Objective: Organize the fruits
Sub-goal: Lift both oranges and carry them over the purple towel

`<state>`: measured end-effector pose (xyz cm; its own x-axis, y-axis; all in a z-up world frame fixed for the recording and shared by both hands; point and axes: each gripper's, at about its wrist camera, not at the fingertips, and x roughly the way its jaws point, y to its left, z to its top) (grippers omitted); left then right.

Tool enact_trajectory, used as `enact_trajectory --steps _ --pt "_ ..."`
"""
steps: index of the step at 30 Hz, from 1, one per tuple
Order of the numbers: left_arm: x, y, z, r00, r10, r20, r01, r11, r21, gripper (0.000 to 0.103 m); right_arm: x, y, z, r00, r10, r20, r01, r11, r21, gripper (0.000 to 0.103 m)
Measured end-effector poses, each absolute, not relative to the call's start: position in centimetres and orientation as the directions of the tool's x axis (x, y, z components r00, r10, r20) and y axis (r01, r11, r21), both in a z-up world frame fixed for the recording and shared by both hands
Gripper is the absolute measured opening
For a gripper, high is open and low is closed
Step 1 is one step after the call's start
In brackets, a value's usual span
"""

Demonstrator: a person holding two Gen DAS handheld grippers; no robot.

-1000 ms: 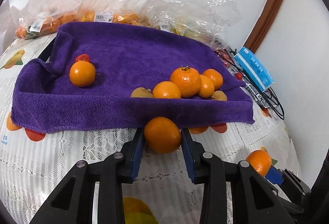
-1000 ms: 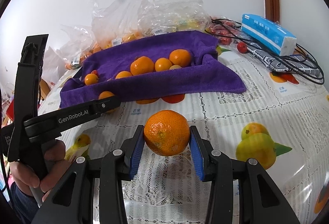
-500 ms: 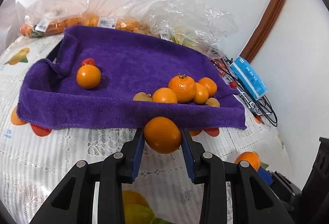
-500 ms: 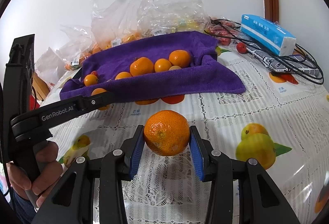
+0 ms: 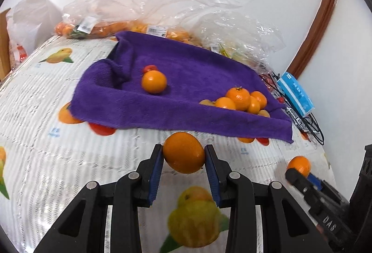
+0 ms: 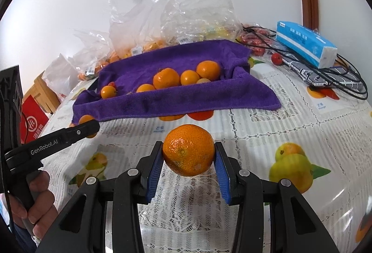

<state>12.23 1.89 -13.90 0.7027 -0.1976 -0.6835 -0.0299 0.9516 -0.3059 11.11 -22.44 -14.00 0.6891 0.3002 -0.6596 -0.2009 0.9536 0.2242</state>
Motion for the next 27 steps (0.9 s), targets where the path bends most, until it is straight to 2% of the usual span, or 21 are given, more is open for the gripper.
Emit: enact_trajectory --steps 16,27 --pt "8.7 4.1 -13.3 0.713 -0.170 -0.680 -0.042 0.958 -0.284 0.034 9.3 -22.5 -13.3 0.707 0.312 -0.635 -0.197 0.949 0.247 0.043" --pt "7.6 5.0 -11.7 0.729 -0.214 -0.650 -0.037 0.936 -0.349 0.034 7.8 -22.0 -11.3 0.726 0.324 -0.607 -0.232 0.946 0.228 0.043"
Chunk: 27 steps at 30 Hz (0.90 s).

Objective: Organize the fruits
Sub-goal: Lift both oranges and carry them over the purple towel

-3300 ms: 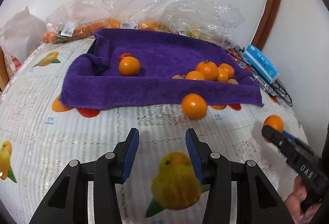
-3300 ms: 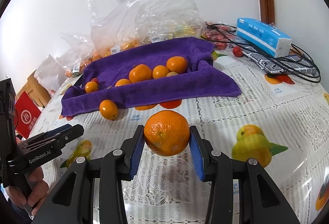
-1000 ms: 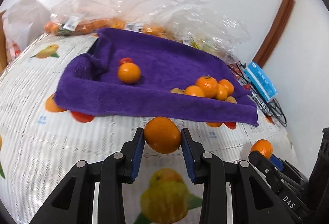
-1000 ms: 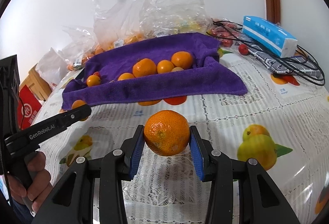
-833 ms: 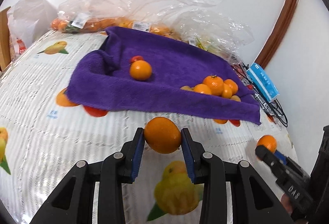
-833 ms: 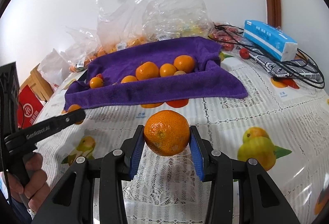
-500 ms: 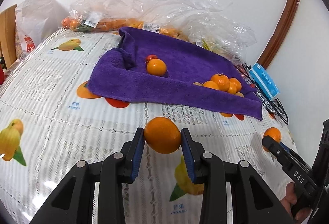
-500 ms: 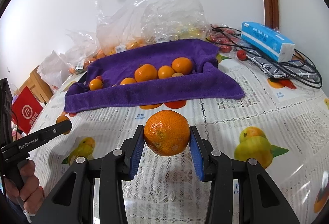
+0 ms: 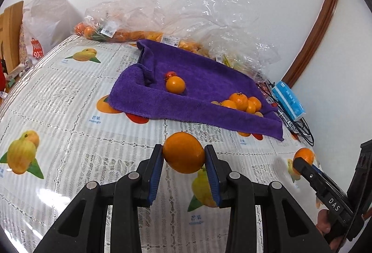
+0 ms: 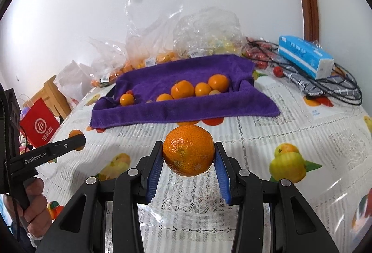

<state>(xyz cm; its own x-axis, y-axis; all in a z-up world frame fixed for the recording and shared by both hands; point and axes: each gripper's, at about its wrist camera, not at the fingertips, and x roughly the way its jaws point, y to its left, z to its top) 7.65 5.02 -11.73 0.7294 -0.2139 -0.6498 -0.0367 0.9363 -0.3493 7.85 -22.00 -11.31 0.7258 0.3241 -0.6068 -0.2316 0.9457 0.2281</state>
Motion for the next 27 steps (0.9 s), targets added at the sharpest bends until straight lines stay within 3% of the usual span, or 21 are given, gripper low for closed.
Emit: enact_trajectory --steps 27 --pt "8.2 6.7 -7.4 0.800 -0.218 -0.560 -0.012 0.926 -0.377 0.034 9.2 -20.9 -6.4 0.780 0.301 -0.549 -0.253 0.954 0.163 0.043"
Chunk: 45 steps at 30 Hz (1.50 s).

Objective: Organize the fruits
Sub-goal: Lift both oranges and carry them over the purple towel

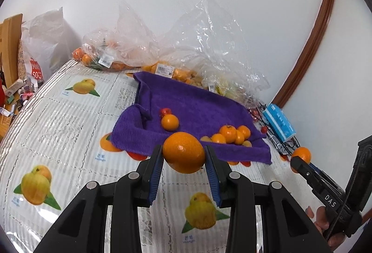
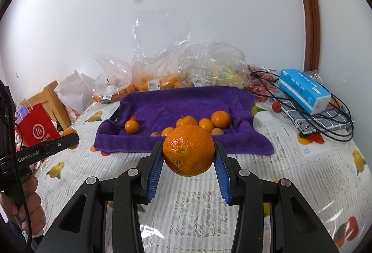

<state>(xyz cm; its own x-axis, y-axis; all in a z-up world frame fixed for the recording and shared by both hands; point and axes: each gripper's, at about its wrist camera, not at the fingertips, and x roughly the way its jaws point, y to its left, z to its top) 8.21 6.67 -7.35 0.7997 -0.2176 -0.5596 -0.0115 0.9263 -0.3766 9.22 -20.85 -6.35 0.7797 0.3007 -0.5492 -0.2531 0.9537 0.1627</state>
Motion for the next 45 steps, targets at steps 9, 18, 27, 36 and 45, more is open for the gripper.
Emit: enact_trajectory --steps 9,18,27,36,45 --pt "9.4 7.4 -7.5 0.790 -0.186 -0.584 -0.043 0.934 -0.355 0.034 11.0 -19.9 -5.9 0.779 0.312 -0.545 -0.265 0.950 0.164 0.043" --pt "11.6 7.2 -6.9 0.782 -0.181 -0.597 -0.048 0.937 -0.347 0.034 12.9 -19.2 -4.9 0.792 0.300 -0.532 -0.269 0.953 0.136 0.043" --pt "12.6 6.7 -5.7 0.789 -0.159 -0.593 -0.041 0.950 -0.310 0.034 15.0 -19.5 -4.8 0.780 0.323 -0.536 -0.274 0.946 0.172 0.043" --pt "13.6 5.6 -4.9 0.789 -0.146 -0.597 -0.021 0.964 -0.264 0.034 16.3 -19.5 -4.0 0.792 0.323 -0.519 -0.279 0.946 0.163 0.043" --pt "15.2 5.6 -4.5 0.784 -0.140 -0.605 -0.025 0.966 -0.256 0.034 17.9 -18.9 -3.6 0.790 0.330 -0.517 -0.295 0.943 0.152 0.043"
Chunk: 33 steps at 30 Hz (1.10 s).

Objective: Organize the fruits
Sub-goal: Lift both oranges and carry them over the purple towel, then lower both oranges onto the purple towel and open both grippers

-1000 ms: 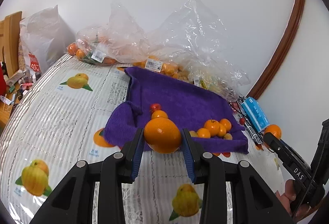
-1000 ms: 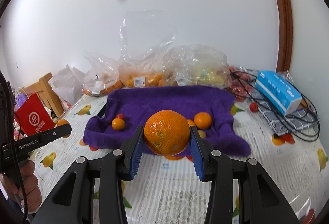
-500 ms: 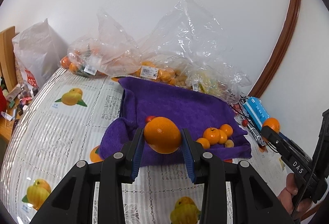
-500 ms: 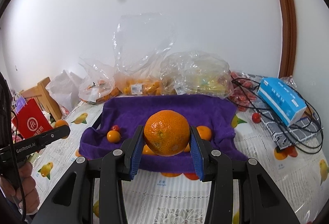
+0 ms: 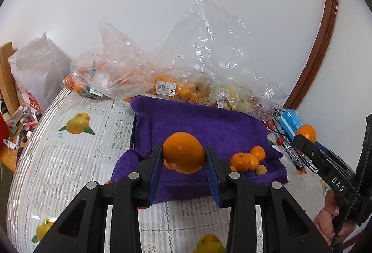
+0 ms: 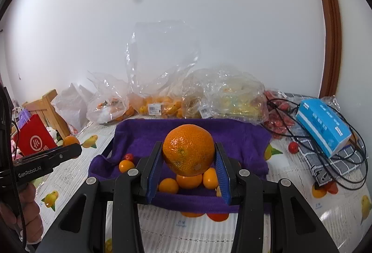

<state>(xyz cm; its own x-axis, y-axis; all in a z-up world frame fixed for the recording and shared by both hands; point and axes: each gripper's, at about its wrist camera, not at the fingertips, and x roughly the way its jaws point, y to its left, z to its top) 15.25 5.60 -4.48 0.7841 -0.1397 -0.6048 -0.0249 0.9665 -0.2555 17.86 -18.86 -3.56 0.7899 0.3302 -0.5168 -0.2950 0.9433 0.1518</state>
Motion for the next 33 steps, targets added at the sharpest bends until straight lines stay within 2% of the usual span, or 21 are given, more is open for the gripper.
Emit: enact_trajectory --steps 10,33 --pt "16.8 5.6 -3.3 0.793 -0.127 -0.596 -0.022 0.971 -0.236 0.034 19.8 -18.7 -3.1 0.782 0.343 -0.520 -0.299 0.939 0.170 0.043" --pt "21.3 6.3 -4.8 0.767 -0.119 -0.630 -0.041 0.972 -0.233 0.034 24.1 -18.1 -4.8 0.756 0.340 -0.559 -0.278 0.940 0.196 0.043"
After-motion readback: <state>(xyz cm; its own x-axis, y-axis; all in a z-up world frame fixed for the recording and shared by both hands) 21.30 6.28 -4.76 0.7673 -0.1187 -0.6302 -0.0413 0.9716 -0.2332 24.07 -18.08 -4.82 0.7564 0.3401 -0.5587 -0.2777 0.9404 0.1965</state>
